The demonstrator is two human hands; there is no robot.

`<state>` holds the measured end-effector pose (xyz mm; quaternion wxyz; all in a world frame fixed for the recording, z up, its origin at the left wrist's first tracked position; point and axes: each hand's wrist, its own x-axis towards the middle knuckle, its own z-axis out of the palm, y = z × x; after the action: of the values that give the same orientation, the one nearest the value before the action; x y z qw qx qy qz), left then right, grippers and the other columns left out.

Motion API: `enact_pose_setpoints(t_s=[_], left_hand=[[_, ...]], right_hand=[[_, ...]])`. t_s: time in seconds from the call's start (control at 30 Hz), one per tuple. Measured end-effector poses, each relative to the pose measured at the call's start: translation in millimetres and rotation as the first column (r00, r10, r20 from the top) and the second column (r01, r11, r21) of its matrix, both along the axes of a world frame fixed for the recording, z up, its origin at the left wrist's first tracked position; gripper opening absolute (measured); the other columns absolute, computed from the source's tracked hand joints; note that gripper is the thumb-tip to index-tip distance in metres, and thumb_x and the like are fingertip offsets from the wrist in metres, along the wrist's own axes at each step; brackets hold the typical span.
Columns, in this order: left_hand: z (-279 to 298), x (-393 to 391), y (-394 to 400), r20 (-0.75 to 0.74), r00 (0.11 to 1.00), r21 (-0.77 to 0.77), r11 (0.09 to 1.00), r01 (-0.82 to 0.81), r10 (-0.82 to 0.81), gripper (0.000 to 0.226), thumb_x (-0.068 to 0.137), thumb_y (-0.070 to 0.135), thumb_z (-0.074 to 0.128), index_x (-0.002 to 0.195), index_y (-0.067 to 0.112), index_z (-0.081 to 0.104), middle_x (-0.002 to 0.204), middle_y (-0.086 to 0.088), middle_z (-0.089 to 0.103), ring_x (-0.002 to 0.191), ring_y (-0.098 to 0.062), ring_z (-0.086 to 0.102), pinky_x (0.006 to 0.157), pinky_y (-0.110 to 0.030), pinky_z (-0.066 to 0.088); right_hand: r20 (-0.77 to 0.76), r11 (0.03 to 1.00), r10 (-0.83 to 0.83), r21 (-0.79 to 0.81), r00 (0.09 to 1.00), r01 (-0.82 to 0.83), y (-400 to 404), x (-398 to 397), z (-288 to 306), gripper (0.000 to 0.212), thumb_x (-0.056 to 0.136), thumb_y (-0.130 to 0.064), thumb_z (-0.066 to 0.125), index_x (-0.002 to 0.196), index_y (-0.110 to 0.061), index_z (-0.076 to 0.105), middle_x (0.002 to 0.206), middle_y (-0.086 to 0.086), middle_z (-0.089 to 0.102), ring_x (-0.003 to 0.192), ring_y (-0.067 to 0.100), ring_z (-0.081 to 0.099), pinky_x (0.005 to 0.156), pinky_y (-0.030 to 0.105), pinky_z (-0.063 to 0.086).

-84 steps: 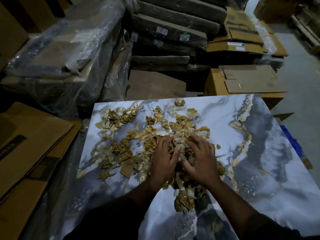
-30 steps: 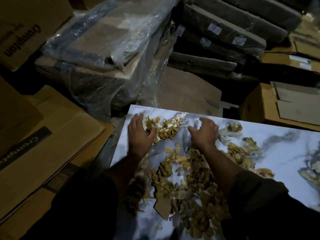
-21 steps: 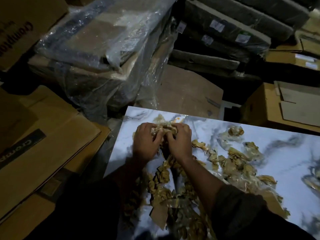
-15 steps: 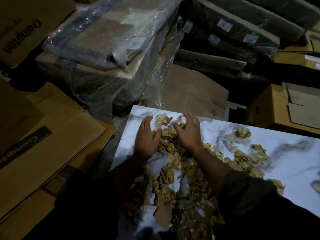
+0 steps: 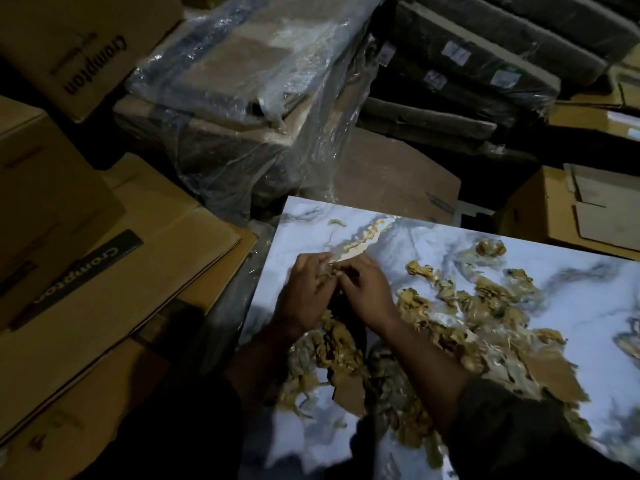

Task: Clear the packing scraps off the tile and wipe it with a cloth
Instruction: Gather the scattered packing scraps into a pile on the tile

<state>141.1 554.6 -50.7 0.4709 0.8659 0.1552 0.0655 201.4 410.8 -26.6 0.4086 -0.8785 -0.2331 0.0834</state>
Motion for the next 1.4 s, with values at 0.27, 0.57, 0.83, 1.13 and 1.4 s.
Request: enact_pose_setpoints(t_s=[0.27,0.57,0.83,1.13,1.4], left_hand=[[4,-68,-7,0.17,0.985,0.159,0.987,-0.005,-0.022,0.05,0.098,0.05,0.041,0.136,0.024,0.057,0.142,0.005,0.05,0.133,-0.013,0.046,0.108,-0.034,0.044],[-29,-94,-11,0.099,0.985,0.281,0.953,0.11,-0.142,0.055,0.099,0.043,0.04,0.147,0.017,0.043,0.153,-0.004,0.046,0.142,-0.02,0.04,0.119,-0.038,0.033],[-31,-86,-37,0.172,0.985,0.402,0.914,-0.048,-0.024,0.025,0.106,0.037,0.034,0.117,0.025,0.052,0.112,0.002,0.058,0.102,-0.021,0.058,0.086,-0.039,0.05],[-3,-52,-57,0.098,0.984,0.215,0.963,-0.164,0.146,0.023,0.096,0.043,0.033,0.079,0.029,0.039,0.085,0.004,0.051,0.078,-0.023,0.055,0.062,-0.038,0.047],[60,-30,-87,0.229,0.952,-0.091,0.978,-0.186,0.202,0.033,0.088,0.045,0.039,0.073,0.017,0.048,0.073,0.001,0.053,0.071,-0.017,0.048,0.064,-0.034,0.036]], right_hand=[[0.186,0.982,0.043,-0.189,0.982,-0.007,-35,-81,5,0.072,0.091,-0.074,0.048,0.145,-0.027,0.046,0.154,0.0,0.037,0.149,0.022,0.025,0.122,0.041,0.025],[0.24,0.838,0.266,-0.536,0.934,-0.102,-31,-106,-29,0.101,0.08,-0.088,0.041,0.158,-0.024,0.03,0.171,0.003,0.009,0.157,0.036,-0.002,0.121,0.065,0.009],[0.317,0.897,0.156,-0.442,0.936,0.0,-31,-106,-39,0.04,0.08,-0.044,0.063,0.115,-0.026,0.053,0.121,0.0,0.05,0.106,0.026,0.048,0.082,0.043,0.048],[0.1,0.943,-0.126,-0.297,0.987,0.151,-26,-86,-14,0.045,0.081,-0.029,0.075,0.125,-0.024,0.065,0.113,0.003,0.066,0.097,0.028,0.067,0.074,0.037,0.054],[0.184,0.944,-0.307,-0.066,0.934,0.323,-50,-80,42,0.047,0.07,-0.009,0.075,0.116,-0.015,0.07,0.112,0.005,0.069,0.101,0.03,0.066,0.08,0.037,0.052]])
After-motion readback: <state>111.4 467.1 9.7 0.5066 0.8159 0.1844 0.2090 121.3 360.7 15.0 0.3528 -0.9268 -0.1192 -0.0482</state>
